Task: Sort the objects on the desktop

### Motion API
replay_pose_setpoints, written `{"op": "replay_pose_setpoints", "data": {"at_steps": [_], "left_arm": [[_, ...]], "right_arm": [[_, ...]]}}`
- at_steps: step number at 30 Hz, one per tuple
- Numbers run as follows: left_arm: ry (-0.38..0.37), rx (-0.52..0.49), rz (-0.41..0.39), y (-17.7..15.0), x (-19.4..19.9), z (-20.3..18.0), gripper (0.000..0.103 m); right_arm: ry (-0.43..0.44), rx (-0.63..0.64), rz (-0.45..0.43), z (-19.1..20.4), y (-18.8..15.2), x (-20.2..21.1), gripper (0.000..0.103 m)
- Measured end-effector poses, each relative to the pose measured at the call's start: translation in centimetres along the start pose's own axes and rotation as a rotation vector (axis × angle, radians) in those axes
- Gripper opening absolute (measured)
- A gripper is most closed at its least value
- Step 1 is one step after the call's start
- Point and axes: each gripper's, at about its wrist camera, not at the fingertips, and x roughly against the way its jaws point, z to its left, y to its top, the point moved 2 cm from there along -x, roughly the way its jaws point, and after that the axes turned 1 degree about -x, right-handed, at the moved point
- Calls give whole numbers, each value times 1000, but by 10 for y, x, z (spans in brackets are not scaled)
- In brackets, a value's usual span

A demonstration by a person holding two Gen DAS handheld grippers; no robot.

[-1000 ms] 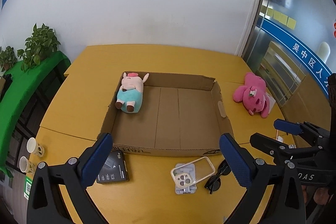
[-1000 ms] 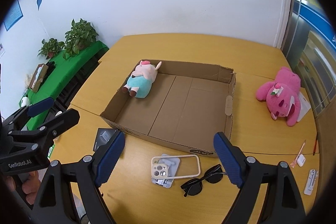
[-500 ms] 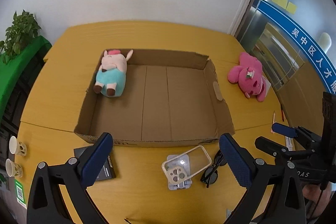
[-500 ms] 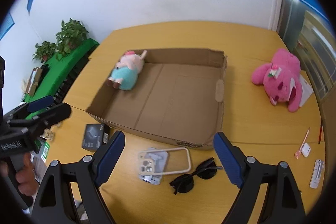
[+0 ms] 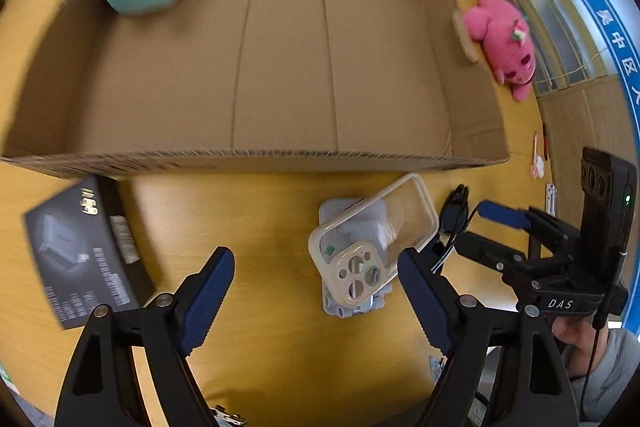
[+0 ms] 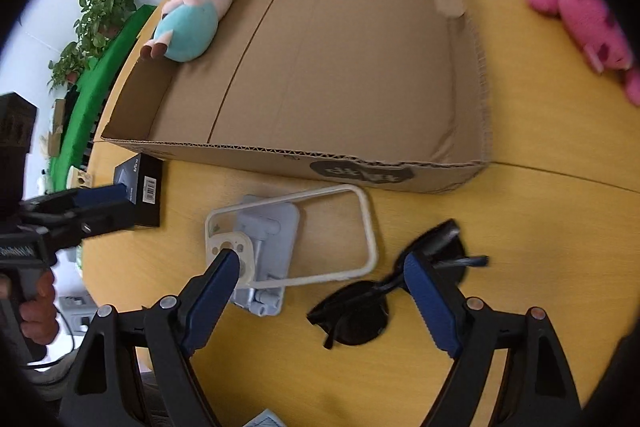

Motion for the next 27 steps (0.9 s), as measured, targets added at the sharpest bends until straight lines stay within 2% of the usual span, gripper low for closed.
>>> {"op": "replay_pose_setpoints", "data": {"at_steps": [3,5,6,9,10,12,13,16,20,24,27], "left_arm": [[-75,46,87,1,-29,8,80],[-125,69,133,-1,-42,10,64],[-153,76,160,-3,-49,10,61],[-157,72,193,-6,-61,9,52],[-162,75,203,-7,-65,9,41],[-183,88,215,-10,-68,8,33],[-187,88,213,-10,-68,8,30],[-174,83,196,-11,-65,9,30],[-148,69,160,-12,-55,13,27],[-70,-34,62,-18,-22,9,26],[-30,-103,-24,-16,2,10,26]], "right_arm": [[28,9,49,-5,8,-23,86],[45,16,89,-9,10,-37,86],[51,23,103,-9,11,-42,86],[64,25,133,-13,10,-54,86],[83,12,137,-14,10,-56,86],[115,-2,137,-15,10,-60,86],[122,-4,137,-15,10,-62,86],[126,8,137,-11,8,-62,87],[175,10,124,-7,5,-57,87],[227,15,86,4,3,-40,87],[259,47,14,22,2,-20,87]]}}
